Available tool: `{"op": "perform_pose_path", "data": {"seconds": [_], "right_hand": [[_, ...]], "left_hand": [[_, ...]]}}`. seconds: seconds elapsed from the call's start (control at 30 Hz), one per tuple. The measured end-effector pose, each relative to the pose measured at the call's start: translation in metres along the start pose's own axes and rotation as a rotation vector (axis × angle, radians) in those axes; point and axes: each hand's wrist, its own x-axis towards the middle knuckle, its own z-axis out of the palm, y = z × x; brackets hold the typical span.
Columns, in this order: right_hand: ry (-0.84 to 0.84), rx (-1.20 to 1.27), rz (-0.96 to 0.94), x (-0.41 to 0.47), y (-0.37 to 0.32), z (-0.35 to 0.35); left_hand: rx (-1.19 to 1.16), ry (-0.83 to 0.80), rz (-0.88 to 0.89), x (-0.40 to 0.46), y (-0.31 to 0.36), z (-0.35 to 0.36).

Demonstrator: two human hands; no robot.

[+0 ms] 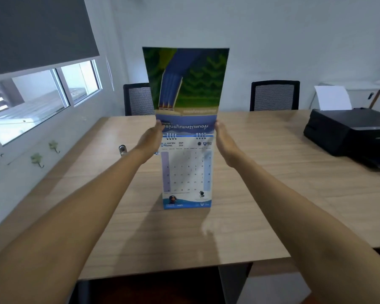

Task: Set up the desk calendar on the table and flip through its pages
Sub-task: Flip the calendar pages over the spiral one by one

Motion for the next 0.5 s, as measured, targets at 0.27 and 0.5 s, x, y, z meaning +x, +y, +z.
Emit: {"op": "perform_pose_path", "data": {"seconds": [0.27,0.5], "right_hand": [[-0.119,-0.723,0.081,0.023,0.030,0.009],[-0.082,-0.742,0.096,0.025,0.037,0.012]], "left_hand": [[0.260,-0.018,0.103,0.018,-0.024,0.009],[0.344,-0.029,0.076,0.030,-0.036,0.008]]}}
